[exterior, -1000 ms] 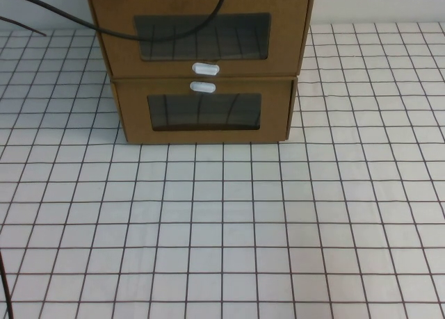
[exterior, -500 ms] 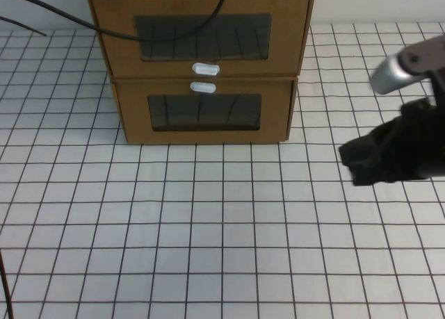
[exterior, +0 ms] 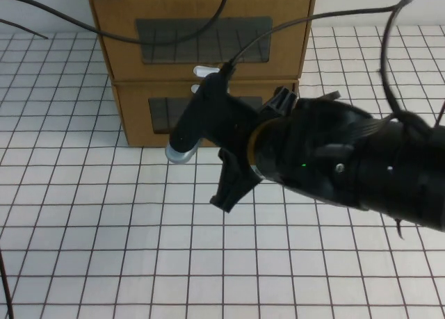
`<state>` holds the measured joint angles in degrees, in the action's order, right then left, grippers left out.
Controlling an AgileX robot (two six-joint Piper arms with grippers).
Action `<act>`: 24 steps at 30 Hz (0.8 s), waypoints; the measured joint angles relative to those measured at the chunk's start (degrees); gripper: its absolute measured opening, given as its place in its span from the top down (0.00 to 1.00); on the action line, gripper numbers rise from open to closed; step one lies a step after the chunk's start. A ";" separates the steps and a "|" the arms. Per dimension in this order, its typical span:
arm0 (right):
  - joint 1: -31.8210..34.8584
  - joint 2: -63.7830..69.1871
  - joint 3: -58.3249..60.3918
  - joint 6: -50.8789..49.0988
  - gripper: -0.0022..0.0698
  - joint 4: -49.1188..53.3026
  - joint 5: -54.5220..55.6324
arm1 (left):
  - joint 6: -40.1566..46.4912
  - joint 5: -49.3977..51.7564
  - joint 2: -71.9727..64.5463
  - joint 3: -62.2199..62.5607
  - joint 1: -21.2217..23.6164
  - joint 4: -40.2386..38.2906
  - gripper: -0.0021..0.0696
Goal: Open the shoe box
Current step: 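Pull the top drawer of the cardboard box fully open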
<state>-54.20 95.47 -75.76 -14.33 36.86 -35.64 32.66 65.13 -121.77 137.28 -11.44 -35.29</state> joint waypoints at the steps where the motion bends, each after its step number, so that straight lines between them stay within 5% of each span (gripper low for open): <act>1: -0.44 1.01 -0.25 -2.18 0.99 4.28 0.59 | 0.00 0.00 0.00 0.00 0.00 0.00 0.97; 6: -0.67 4.19 -0.30 -7.66 0.89 18.81 4.25 | 0.00 0.00 0.00 0.00 0.00 0.00 0.97; 15: -0.67 8.02 -0.56 -21.26 0.52 44.44 7.51 | 0.00 0.00 0.00 0.00 0.00 0.00 0.97; 24: -0.67 13.01 -1.62 -30.21 0.48 57.59 5.23 | -0.09 0.00 0.00 0.00 0.00 0.00 0.97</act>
<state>-54.86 108.48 -77.38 -44.55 94.45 -30.41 32.57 65.13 -121.77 137.28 -11.44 -35.29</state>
